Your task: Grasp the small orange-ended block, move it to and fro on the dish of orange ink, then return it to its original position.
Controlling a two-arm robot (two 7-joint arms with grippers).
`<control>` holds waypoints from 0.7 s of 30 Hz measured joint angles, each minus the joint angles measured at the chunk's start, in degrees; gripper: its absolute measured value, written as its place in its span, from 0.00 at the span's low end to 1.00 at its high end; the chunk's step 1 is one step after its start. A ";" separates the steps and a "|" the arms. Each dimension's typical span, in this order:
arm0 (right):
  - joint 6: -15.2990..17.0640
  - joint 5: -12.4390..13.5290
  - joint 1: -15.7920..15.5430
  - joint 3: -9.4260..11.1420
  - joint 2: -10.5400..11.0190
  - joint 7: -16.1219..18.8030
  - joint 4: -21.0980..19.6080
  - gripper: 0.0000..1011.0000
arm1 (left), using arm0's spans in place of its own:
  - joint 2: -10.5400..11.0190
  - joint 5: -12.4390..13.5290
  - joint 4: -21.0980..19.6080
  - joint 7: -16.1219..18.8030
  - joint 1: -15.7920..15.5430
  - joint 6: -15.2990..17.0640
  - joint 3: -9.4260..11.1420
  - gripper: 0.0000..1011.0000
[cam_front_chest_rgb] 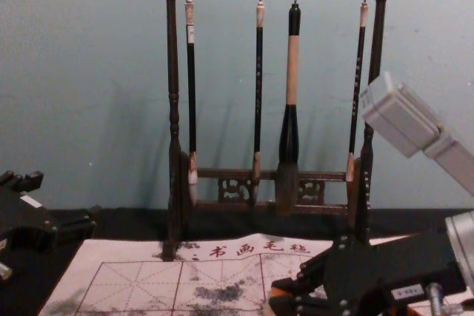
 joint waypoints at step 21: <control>0.03 0.41 -1.00 1.50 1.99 0.20 -0.92 0.09 | 0.00 0.00 0.00 0.00 0.00 0.00 0.00 0.99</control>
